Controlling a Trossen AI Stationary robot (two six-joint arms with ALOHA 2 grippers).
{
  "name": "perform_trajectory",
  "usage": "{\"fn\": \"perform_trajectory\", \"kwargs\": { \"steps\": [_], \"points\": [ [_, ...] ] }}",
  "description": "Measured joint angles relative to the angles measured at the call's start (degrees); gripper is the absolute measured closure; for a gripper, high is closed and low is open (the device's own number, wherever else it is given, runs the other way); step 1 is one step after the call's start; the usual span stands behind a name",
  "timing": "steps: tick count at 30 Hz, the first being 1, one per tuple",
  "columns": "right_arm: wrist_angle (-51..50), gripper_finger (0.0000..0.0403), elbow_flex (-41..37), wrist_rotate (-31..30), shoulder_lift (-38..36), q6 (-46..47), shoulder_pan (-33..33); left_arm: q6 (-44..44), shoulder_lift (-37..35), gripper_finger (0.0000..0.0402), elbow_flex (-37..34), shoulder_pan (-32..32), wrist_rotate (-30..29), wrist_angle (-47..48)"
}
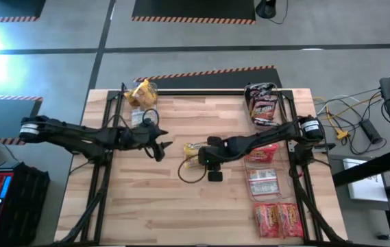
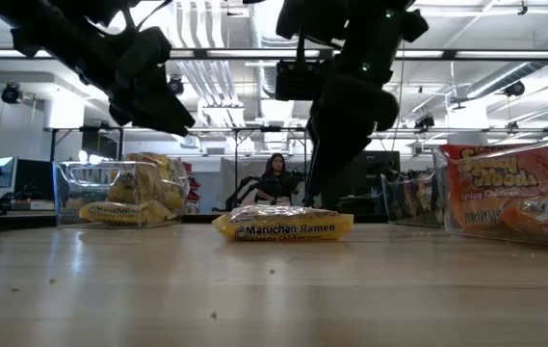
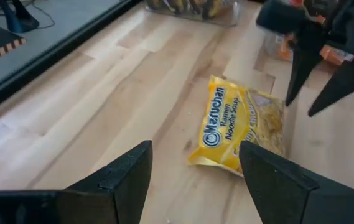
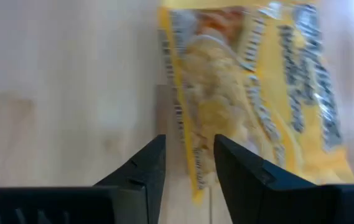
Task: Sort Maruchan noodles
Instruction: Put the yellow noodle pack into the top left transparent bin
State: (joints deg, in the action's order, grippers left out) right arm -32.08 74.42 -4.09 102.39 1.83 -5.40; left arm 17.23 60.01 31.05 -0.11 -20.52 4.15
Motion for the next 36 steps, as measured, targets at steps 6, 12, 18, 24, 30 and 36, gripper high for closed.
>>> {"fn": "perform_trajectory", "kwargs": {
  "steps": [6,12,18,24,30,36],
  "points": [
    [-0.04,0.0304,-0.08,-10.59,0.11,18.26,-3.27,1.01,5.54,0.0177,0.00,-0.36,-0.94,-5.25],
    [-0.19,0.0330,-0.44,-15.47,0.90,25.79,-5.82,1.34,9.27,0.0177,0.00,-0.36,-1.50,-7.32],
    [-0.41,0.0349,-0.91,-15.47,2.14,28.21,-6.34,0.92,9.75,0.0177,-0.02,-0.36,-1.47,-8.88],
    [-0.17,0.0356,-2.52,-16.80,3.59,28.60,-5.40,0.35,8.50,0.0177,-0.02,-0.36,-1.47,-9.37],
    [0.04,0.0356,-4.43,-17.12,4.31,29.98,-5.08,0.16,8.08,0.0177,-0.02,-0.36,-1.47,-9.35],
    [2.13,0.0356,-7.44,-18.42,4.24,30.97,-5.08,1.74,7.96,0.0177,-0.02,-0.34,1.73,-7.40]
  ]
}}
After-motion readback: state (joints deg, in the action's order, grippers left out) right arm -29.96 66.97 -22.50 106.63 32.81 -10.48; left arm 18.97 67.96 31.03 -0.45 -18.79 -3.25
